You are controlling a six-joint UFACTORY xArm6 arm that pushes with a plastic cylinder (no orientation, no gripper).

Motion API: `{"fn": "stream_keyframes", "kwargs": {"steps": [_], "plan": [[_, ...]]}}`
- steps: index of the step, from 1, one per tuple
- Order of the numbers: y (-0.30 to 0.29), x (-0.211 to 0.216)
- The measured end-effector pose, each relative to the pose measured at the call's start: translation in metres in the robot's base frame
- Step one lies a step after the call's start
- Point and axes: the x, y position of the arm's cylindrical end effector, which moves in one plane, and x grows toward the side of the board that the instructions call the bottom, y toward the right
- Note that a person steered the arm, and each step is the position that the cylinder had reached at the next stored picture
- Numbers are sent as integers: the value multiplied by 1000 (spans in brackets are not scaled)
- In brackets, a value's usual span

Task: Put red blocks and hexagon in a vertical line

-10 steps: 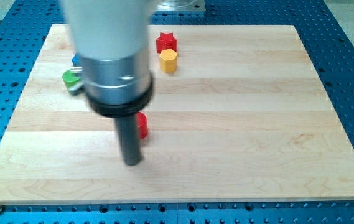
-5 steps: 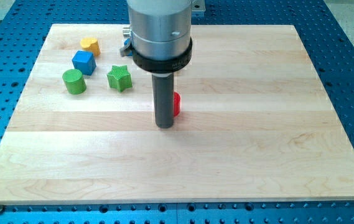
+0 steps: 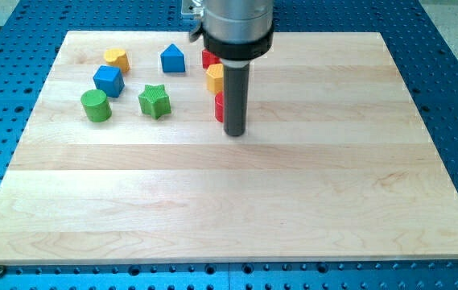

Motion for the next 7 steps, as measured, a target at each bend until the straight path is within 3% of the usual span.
{"fn": "stream_keyframes", "kwargs": {"steps": [2,6,7], "plan": [[20,-15],[-7,-17],[26,-16]]}}
